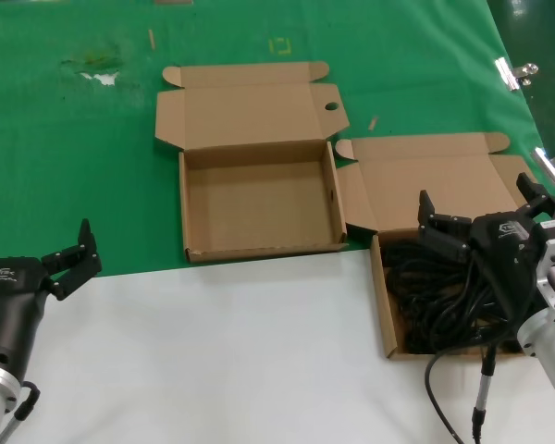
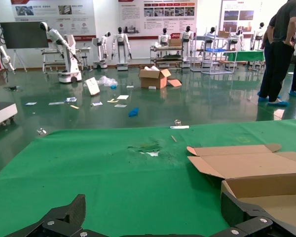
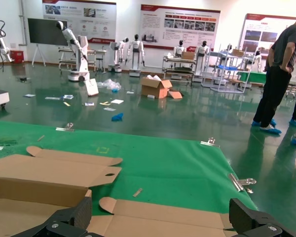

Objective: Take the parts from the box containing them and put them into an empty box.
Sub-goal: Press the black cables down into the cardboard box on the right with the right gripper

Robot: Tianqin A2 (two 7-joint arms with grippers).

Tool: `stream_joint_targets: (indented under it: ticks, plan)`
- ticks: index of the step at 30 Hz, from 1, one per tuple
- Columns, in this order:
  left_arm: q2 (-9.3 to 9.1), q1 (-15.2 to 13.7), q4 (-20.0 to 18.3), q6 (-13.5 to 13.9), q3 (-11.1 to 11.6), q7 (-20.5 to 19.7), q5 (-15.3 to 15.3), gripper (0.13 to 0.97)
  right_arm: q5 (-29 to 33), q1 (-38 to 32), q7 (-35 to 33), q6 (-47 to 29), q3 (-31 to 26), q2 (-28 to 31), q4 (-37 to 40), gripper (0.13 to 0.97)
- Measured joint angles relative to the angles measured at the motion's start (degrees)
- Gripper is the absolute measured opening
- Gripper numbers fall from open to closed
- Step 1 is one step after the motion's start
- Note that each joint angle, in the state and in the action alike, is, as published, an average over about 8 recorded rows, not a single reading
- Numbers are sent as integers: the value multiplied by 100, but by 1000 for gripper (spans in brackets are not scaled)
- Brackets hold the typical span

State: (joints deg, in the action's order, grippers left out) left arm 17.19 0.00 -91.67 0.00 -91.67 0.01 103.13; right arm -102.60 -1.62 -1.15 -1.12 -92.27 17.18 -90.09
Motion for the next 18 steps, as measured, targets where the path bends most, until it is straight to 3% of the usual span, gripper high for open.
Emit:
stream_joint_targets:
  ticks: [18]
  plan:
    - [0,0,0,0,0,0,0,965,0,0,0,0,0,0,0,966]
